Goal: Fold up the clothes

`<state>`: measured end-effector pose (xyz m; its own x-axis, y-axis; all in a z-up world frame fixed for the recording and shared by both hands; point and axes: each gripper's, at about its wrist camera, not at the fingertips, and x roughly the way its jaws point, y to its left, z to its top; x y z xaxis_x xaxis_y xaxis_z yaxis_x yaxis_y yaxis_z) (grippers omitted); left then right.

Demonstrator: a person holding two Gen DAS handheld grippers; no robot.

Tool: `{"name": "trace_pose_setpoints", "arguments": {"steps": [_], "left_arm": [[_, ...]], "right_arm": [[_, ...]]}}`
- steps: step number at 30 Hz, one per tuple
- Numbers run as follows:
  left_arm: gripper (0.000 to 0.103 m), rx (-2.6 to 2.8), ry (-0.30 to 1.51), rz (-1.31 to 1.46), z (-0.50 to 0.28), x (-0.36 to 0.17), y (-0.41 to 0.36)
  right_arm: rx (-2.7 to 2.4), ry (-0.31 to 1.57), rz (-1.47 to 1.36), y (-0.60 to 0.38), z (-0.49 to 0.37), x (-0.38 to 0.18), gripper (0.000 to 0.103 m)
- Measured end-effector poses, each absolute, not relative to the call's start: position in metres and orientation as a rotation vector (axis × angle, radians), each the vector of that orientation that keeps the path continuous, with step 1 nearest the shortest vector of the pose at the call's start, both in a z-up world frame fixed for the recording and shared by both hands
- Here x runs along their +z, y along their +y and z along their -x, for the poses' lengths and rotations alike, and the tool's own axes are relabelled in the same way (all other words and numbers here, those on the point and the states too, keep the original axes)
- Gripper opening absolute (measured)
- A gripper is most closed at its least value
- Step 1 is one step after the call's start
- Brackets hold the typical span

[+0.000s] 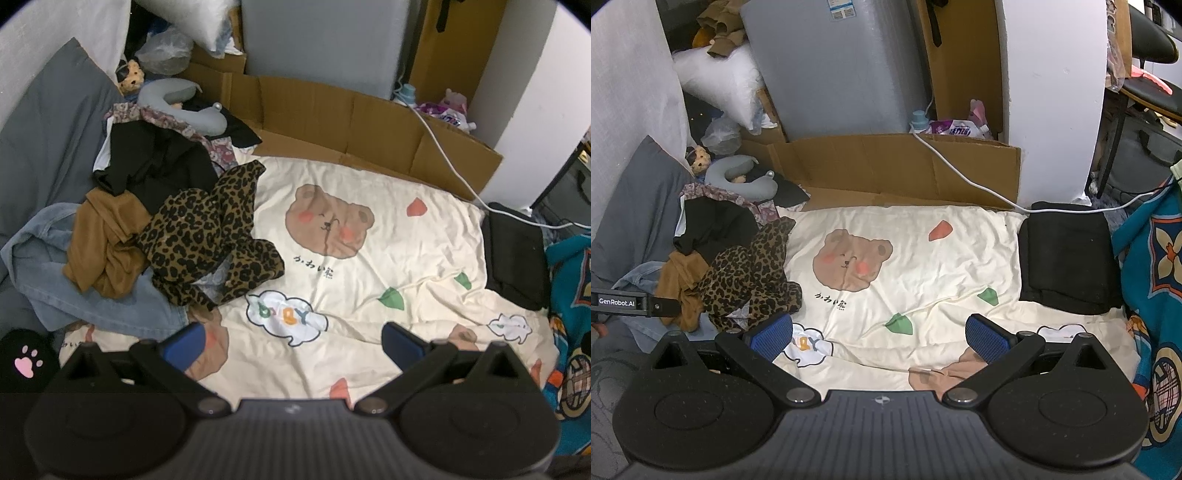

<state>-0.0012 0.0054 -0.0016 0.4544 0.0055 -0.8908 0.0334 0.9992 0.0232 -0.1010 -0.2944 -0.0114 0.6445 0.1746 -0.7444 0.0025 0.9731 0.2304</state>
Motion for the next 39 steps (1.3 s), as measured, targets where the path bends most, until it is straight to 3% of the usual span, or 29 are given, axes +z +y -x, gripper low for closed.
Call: {"name": "trace_pose_setpoints", "arguments": {"steps": [39], "left_arm": [[0.102,-0.037,1.067,0.045,0.001,0.02,0.022]], "right_arm": [[0.109,0.837,-0.243,-0.283,0.097,-0.011,0.103]]}}
